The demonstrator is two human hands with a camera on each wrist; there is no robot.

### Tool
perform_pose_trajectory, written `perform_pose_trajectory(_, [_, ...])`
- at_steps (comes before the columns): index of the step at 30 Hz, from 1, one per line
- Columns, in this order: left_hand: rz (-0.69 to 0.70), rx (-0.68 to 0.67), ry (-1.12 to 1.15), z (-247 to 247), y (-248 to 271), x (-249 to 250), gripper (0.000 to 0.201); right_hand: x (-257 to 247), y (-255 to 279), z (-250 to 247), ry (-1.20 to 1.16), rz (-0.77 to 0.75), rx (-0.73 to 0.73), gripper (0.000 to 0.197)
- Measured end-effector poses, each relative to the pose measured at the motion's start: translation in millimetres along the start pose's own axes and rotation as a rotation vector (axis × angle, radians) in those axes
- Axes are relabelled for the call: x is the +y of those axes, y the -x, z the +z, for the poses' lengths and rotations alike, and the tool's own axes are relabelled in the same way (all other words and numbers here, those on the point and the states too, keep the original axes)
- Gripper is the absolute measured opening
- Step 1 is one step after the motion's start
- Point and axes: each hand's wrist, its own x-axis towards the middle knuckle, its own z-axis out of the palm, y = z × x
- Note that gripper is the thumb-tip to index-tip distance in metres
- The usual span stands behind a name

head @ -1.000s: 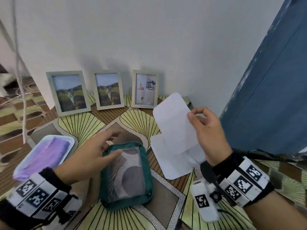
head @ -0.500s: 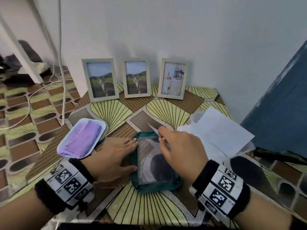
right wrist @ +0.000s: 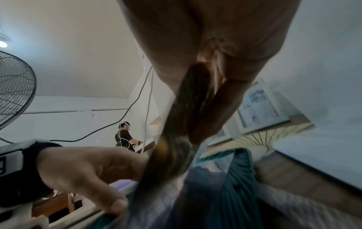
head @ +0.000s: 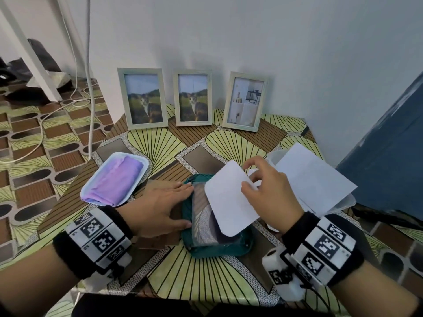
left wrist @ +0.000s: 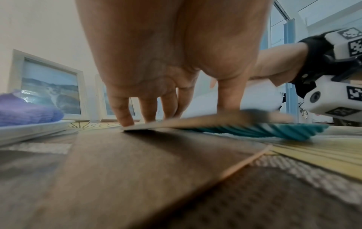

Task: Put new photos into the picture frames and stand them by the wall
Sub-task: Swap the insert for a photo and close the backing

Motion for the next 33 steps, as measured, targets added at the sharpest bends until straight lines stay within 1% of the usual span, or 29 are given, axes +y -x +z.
perform_pose_trajectory(3, [0.003, 0.02, 0.005, 1, 0, -1, 0.093, 9, 1, 9, 0.12, 0.053, -0.128, 0.026])
perform_pose_trajectory(5, [0.002, 0.03, 0.014, 0, 0, -1, 0.093, 12, 1, 15, 0.215, 0.051, -0.191, 0.039])
perform_pose_trajectory(7, [0.007, 0.036, 0.012, 0, 0, -1, 0.093, 11, 3, 20, 0.333, 0.018, -0.241, 0.05])
perform_pose_trajectory(10, [0.013, 0.049, 0.005, -2, 1, 0, 0.093, 4, 4, 24, 0.519, -0.047, -0.28, 0.054])
perform_pose_trajectory(15, [0.025, 0.053, -0.024, -4, 1, 1, 0.093, -1, -2, 31, 0.682, -0.071, -0.355, 0.058])
perform_pose_trajectory(18, [0.013, 0.051, -0.031, -5, 1, 2, 0.093, 0, -2, 32, 0.71, -0.081, -0.356, 0.06])
perform_pose_trajectory(21, [0.005, 0.048, -0.03, -6, 1, 2, 0.093, 1, 0, 31, 0.696, -0.099, -0.315, 0.058])
perform_pose_trajectory(24, [0.007, 0.052, -0.032, -6, 2, 3, 0.092, 2, -1, 30, 0.672, -0.104, -0.306, 0.059])
perform_pose_trajectory(26, [0.006, 0.047, -0.04, -7, 3, 4, 0.086, 2, -1, 30, 0.655, -0.097, -0.31, 0.062])
perform_pose_trajectory(29, [0.001, 0.034, -0.038, -7, 2, 5, 0.073, 1, -2, 30, 0.659, -0.106, -0.327, 0.065])
perform_pose_trajectory(31, [-0.027, 0.001, -0.029, -8, 2, 6, 0.076, 1, -2, 30, 0.655, -0.113, -0.341, 0.065])
perform_pose_trajectory(33, [-0.057, -0.049, -0.029, -7, 2, 6, 0.089, 2, -2, 30, 0.653, -0.118, -0.353, 0.066])
